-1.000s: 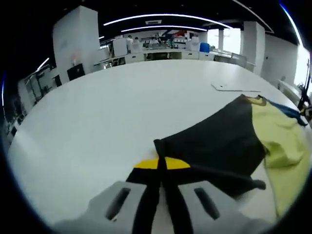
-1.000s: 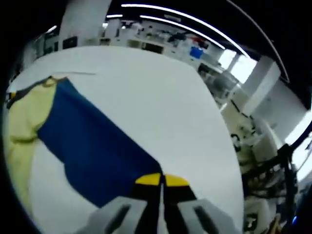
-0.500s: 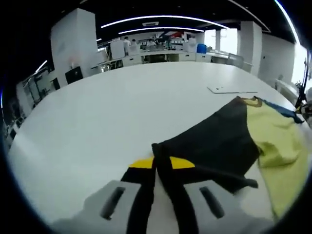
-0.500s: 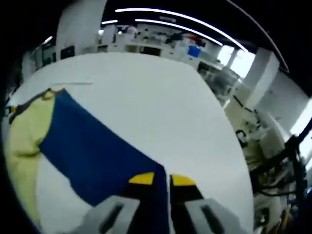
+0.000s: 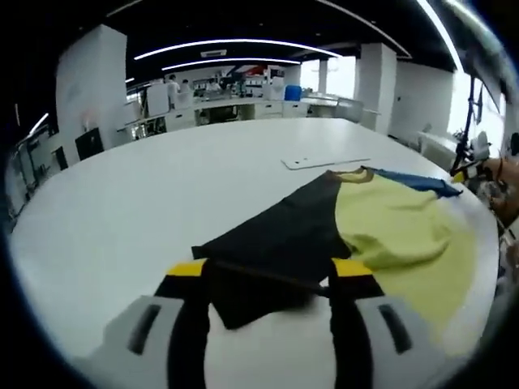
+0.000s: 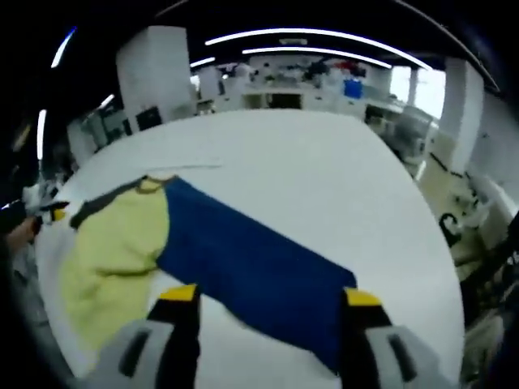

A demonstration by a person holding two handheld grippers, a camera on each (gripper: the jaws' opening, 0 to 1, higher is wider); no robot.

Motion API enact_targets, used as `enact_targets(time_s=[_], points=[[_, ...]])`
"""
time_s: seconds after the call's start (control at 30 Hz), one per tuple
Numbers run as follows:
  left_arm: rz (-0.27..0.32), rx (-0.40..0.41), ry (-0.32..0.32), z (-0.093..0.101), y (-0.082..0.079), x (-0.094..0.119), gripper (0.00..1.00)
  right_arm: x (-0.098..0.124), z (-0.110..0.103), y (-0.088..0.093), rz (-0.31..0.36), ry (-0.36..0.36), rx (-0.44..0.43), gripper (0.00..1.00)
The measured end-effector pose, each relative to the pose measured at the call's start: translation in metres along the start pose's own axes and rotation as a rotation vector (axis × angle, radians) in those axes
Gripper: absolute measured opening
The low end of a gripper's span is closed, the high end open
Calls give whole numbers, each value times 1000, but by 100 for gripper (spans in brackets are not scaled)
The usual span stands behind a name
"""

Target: Fold the garment on the visible template until the final outline fits inside the template.

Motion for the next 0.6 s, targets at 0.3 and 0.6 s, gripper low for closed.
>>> enact_targets(time_s=[0.3,0.6], points=[[20,-30,102,40,12,31,75,13,-48,7,3,-112,54,79],[7,-95,189,76,40,48,74,19,-94,31,-42,-205,116,82]])
Point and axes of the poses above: the point that each gripper's makers call its tool centre point, and the gripper's own axes: x roughly backward along the fingers, z roughly to its right, y roughly out of its underside, the point moved 2 cm from there along x, roughly backward along the fingers, and after that the axes turned 8 degrees about x, right-handed, at the moved point
